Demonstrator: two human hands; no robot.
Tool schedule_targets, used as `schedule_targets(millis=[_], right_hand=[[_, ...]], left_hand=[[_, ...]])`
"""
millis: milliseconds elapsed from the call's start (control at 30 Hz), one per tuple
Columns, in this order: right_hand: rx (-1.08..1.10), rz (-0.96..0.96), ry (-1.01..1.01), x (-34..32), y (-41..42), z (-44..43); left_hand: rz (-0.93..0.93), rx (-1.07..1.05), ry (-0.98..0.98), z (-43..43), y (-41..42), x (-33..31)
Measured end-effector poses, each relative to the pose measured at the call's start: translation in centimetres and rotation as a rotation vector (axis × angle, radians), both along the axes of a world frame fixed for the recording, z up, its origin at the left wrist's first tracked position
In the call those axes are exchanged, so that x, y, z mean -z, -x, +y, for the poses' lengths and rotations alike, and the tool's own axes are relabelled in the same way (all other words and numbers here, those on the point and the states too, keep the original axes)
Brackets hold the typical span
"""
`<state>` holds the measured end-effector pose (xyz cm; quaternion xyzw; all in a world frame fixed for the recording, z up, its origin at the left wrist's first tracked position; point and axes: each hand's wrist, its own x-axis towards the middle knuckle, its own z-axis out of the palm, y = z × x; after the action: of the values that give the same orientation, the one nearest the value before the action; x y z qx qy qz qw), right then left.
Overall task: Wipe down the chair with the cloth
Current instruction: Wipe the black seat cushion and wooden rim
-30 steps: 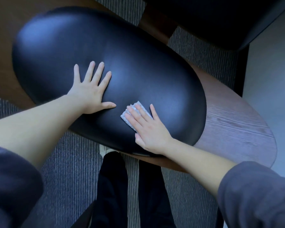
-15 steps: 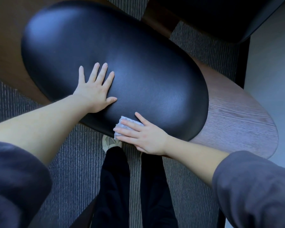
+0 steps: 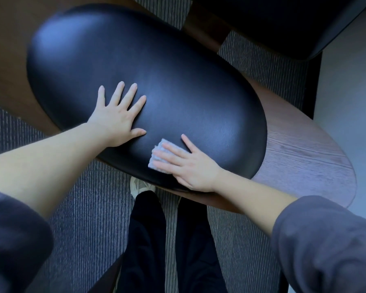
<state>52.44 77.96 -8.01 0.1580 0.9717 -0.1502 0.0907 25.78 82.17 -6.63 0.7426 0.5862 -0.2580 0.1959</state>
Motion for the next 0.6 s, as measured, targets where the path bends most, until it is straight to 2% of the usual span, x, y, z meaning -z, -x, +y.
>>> schedule_targets(millis=[333,600], right_hand=[[0.659,-0.283,0.058,1.8,-1.3,11.3],[0.966,-0.282,0.050,4.5,-1.2,19.4]], left_hand=[[-0.004,-0.113,0.072,4.5,-3.2,0.6],[0.033,-0.170,0.158,7.4,-6.6,2.5]])
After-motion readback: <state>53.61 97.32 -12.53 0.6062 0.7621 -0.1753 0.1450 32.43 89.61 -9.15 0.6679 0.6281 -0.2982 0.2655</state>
